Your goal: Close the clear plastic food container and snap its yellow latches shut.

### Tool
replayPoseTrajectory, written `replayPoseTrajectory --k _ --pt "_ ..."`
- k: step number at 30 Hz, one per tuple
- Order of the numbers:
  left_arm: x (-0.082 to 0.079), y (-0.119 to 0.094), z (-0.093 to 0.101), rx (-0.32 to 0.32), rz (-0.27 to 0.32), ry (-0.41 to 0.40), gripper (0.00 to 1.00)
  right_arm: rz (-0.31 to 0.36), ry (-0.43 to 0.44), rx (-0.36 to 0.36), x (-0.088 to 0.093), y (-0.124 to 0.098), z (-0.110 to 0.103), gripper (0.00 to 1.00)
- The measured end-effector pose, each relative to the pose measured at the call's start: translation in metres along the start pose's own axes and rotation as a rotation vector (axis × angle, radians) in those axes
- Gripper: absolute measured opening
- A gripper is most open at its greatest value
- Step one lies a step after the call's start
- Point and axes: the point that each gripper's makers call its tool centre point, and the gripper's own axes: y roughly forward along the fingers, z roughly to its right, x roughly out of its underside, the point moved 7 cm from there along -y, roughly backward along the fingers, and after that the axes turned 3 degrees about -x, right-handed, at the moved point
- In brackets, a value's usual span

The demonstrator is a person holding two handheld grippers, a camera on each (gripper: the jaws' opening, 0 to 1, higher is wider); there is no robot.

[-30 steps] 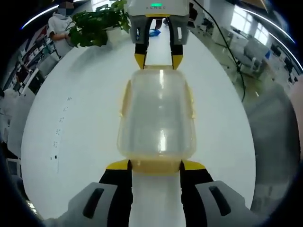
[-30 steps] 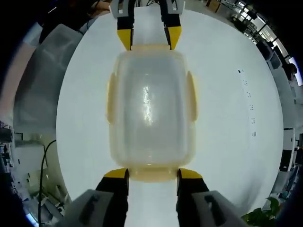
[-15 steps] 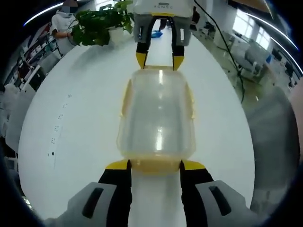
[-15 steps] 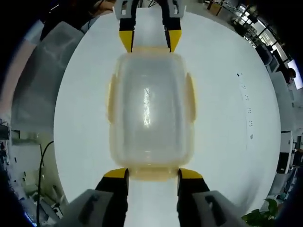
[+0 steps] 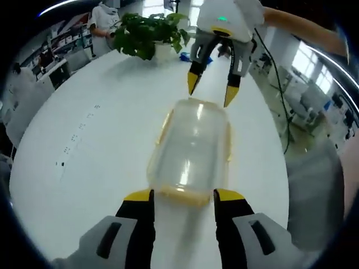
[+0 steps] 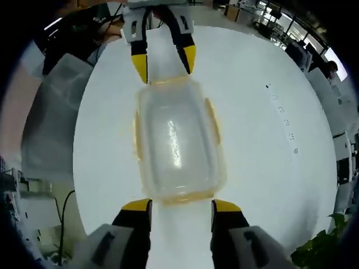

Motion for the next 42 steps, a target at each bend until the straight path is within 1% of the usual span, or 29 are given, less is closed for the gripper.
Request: replayPoseTrajectory --k 1,2,4,5,6,7,8,11,12,13,15,18,19,20,23,24,26,27,30,31,32,34,36,38,39,40,41,42 --pt "0.0 0.0 0.0 -0.007 0.009 -0.016 0.39 0.01 0.018 0.002 0.0 0.0 0.001 0.4" --pt "0.0 0.001 0.0 -0.014 0.014 -0.027 0.38 0.027 0.057 0.007 0.001 0.0 0.001 0.39" --pt "0.001 0.001 -0.001 -0.035 0.022 -0.061 0.36 0.039 0.108 0.017 0.003 0.0 0.003 0.39" --pt "0.002 0.001 -0.001 -0.04 0.02 -0.086 0.35 0.052 0.136 0.021 0.003 0.001 0.003 0.38" --pt "0.003 0.001 0.0 -0.039 0.019 -0.12 0.35 0.075 0.185 0.026 0.003 0.002 0.003 0.38" --pt "0.003 0.002 0.001 -0.043 0.034 -0.147 0.35 0.097 0.204 0.017 0.003 0.002 0.002 0.38" --pt "0.003 0.002 0.001 -0.049 0.056 -0.195 0.34 0.119 0.257 0.01 0.003 0.003 0.001 0.38" --pt "0.007 0.003 0.001 -0.056 0.066 -0.269 0.34 0.16 0.329 0.008 0.005 0.008 0.001 0.38" --pt "0.008 0.004 0.001 -0.057 0.065 -0.275 0.34 0.163 0.345 0.008 0.006 0.009 0.001 0.38" --pt "0.011 0.005 0.002 -0.058 0.06 -0.282 0.35 0.194 0.397 -0.016 0.006 0.01 0.0 0.38" --pt "0.014 0.008 0.003 -0.066 0.055 -0.295 0.35 0.233 0.445 -0.003 0.007 0.012 0.002 0.38" --pt "0.018 0.011 0.005 -0.059 0.052 -0.325 0.34 0.249 0.473 -0.021 0.008 0.012 0.001 0.38" --pt "0.016 0.012 0.005 -0.055 0.072 -0.359 0.34 0.253 0.481 -0.023 0.009 0.013 0.0 0.38" --pt "0.016 0.013 0.004 -0.059 0.08 -0.37 0.34 0.26 0.495 -0.027 0.009 0.013 0.001 0.38" --pt "0.016 0.014 0.003 -0.072 0.093 -0.38 0.34 0.285 0.521 -0.03 0.008 0.014 0.0 0.38" --pt "0.016 0.014 0.003 -0.069 0.092 -0.393 0.34 0.303 0.58 -0.028 0.007 0.016 0.001 0.38" --pt "0.016 0.014 0.003 -0.067 0.091 -0.419 0.34 0.318 0.612 -0.039 0.006 0.018 0.001 0.4" --pt "0.017 0.015 0.002 -0.067 0.091 -0.424 0.33 0.319 0.625 -0.047 0.007 0.019 0.001 0.4" --pt "0.017 0.014 0.004 -0.077 0.093 -0.446 0.32 0.323 0.628 -0.045 0.007 0.019 0.0 0.4" --pt "0.016 0.014 0.004 -0.079 0.092 -0.458 0.32 0.324 0.655 -0.037 0.006 0.02 -0.001 0.4" --pt "0.016 0.015 0.004 -0.076 0.089 -0.473 0.31 0.324 0.661 -0.038 0.005 0.02 -0.001 0.4" --pt "0.017 0.017 0.006 -0.073 0.084 -0.562 0.3 0.33 0.674 -0.033 0.004 0.021 -0.002 0.4" --pt "0.019 0.016 0.006 -0.069 0.089 -0.56 0.3 0.353 0.72 -0.038 0.003 0.022 -0.003 0.39" --pt "0.02 0.016 0.008 -0.066 0.089 -0.539 0.29 0.359 0.726 -0.044 0.004 0.023 -0.002 0.39" --pt "0.02 0.016 0.008 -0.067 0.093 -0.543 0.29 0.36 0.738 -0.05 0.004 0.024 -0.002 0.39" --pt "0.018 0.017 0.01 -0.047 0.114 -0.552 0.27 0.349 0.737 -0.073 0.004 0.025 -0.004 0.39" --pt "0.021 0.018 0.011 -0.076 0.081 -0.629 0.27 0.343 0.743 -0.06 0.004 0.026 -0.003 0.39" --pt "0.019 0.02 0.008 -0.086 0.104 -0.61 0.26 0.336 0.742 -0.058 0.003 0.029 -0.004 0.39"
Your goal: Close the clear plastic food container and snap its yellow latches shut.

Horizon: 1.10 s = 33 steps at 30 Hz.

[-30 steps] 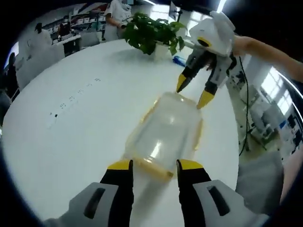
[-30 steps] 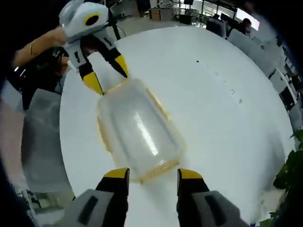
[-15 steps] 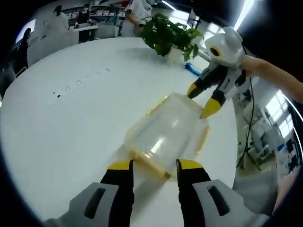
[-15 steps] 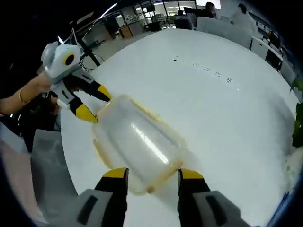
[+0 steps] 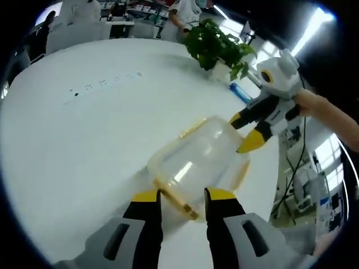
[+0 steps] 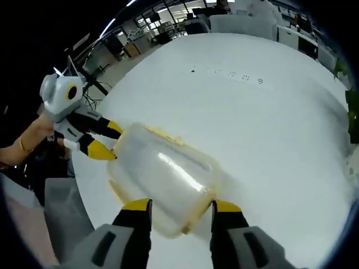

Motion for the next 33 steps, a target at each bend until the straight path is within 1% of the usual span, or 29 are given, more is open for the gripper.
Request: replayPoseTrajectory --k 4,6,7,8,9,10,13,18,21,23,26,27,28,31,33 --pt "0.002 0.0 0.003 -0.005 0.016 -0.011 0.26 0.01 0.026 -0.015 0.002 0.0 0.0 0.38" --pt "0.001 0.001 0.003 -0.006 0.021 -0.017 0.25 0.015 0.032 -0.01 0.002 0.0 -0.001 0.38" --pt "0.001 0.001 0.003 -0.008 0.026 -0.015 0.25 0.03 0.05 -0.01 0.0 0.002 -0.002 0.38" --pt "0.002 0.001 0.002 -0.02 0.018 -0.021 0.25 0.031 0.125 -0.002 0.0 0.002 -0.003 0.39" --pt "0.002 0.002 0.004 -0.021 0.024 -0.023 0.25 0.061 0.102 -0.017 -0.003 0.003 -0.001 0.39" --pt "0.002 0.002 0.004 -0.024 0.027 -0.018 0.25 0.066 0.107 -0.019 -0.003 0.003 -0.001 0.39" --pt "0.001 0.003 0.004 -0.025 0.027 -0.002 0.25 0.059 0.088 -0.011 -0.004 0.001 -0.002 0.4" --pt "-0.001 0.001 0.006 -0.039 0.018 0.051 0.25 0.046 0.088 0.006 -0.004 0.002 -0.005 0.42" --pt "-0.001 0.0 0.007 -0.047 0.025 0.056 0.26 0.048 0.091 0.014 -0.002 0.002 -0.005 0.44" --pt "-0.003 -0.001 0.007 -0.066 0.032 0.116 0.27 0.054 0.098 0.014 -0.002 0.001 -0.005 0.45" --pt "-0.005 -0.001 0.008 -0.071 0.025 0.139 0.29 0.061 0.11 0.02 -0.001 0.001 -0.007 0.46" --pt "-0.007 -0.002 0.006 -0.08 0.031 0.187 0.3 0.053 0.131 0.023 0.0 0.001 -0.008 0.46" --pt "-0.007 -0.002 0.007 -0.085 0.035 0.225 0.3 0.054 0.127 0.026 0.0 0.001 -0.008 0.46" --pt "-0.008 -0.004 0.01 -0.107 0.033 0.266 0.32 0.051 0.071 0.06 -0.003 0.0 -0.011 0.47" --pt "-0.011 -0.005 0.012 -0.126 0.039 0.356 0.33 0.046 0.025 0.085 -0.004 -0.002 -0.011 0.48"
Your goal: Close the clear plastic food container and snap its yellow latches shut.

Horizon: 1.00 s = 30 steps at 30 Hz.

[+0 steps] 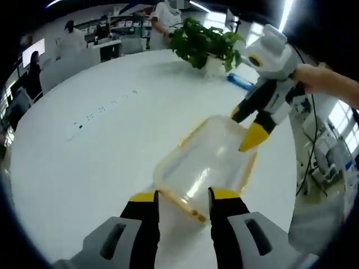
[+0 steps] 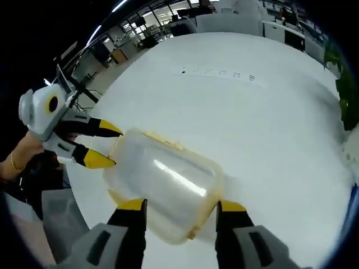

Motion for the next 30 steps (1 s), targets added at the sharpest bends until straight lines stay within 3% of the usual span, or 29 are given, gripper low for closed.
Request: replayPoseTrajectory --k 2,4,11,19,30 --pt "-0.002 -0.001 0.004 -0.003 -0.002 0.081 0.32 -0.002 -0.035 0.027 -0.002 -0.001 -0.003 0.48" --pt "-0.004 -0.003 0.005 0.006 0.002 0.073 0.32 0.017 -0.056 0.062 -0.006 -0.003 -0.001 0.45" --pt "-0.017 -0.012 0.004 0.021 0.079 0.021 0.35 0.064 -0.085 0.039 -0.017 -0.012 -0.006 0.44" --pt "-0.015 -0.004 0.015 0.047 0.061 0.066 0.36 0.105 -0.114 -0.012 -0.032 -0.002 -0.023 0.4" --pt "-0.009 0.005 0.022 0.008 0.034 0.16 0.37 0.115 -0.124 -0.05 -0.047 0.018 -0.039 0.33"
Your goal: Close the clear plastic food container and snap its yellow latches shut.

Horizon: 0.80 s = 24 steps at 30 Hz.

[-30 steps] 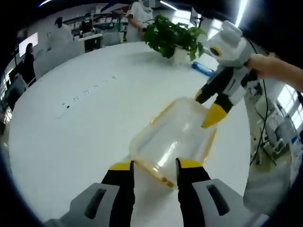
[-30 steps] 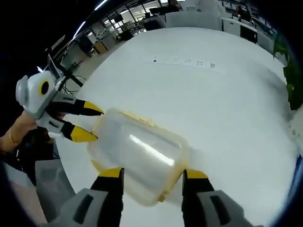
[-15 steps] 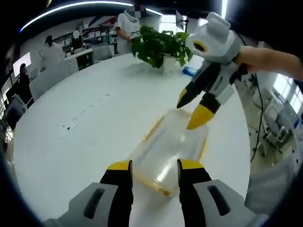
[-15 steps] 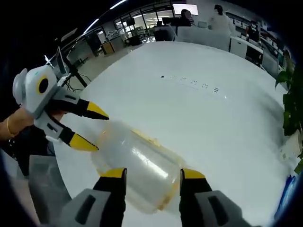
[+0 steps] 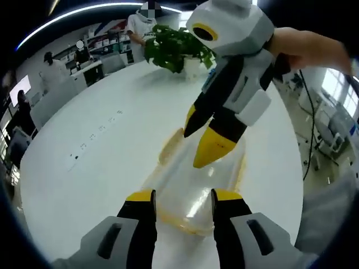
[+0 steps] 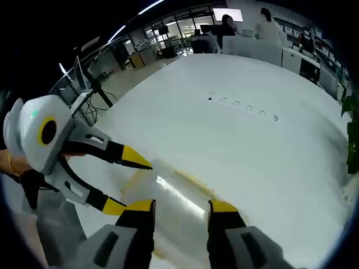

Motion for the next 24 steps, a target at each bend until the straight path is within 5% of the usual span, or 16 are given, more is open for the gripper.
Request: replayPoseTrajectory --k 7,13,19,24 --pt "-0.001 0.0 0.009 0.001 0.042 0.035 0.4 0.022 -0.027 -0.013 -0.011 0.007 -0.004 0.38" --pt "-0.003 -0.002 0.022 0.026 0.075 0.075 0.42 -0.09 -0.249 0.013 -0.012 0.015 -0.002 0.43" --pt "-0.005 0.002 0.035 0.065 0.094 0.143 0.46 -0.166 -0.338 -0.04 -0.01 0.026 0.0 0.52" --pt "0.002 0.009 0.04 0.032 0.091 0.179 0.51 -0.245 -0.356 -0.105 -0.015 0.027 0.002 0.52"
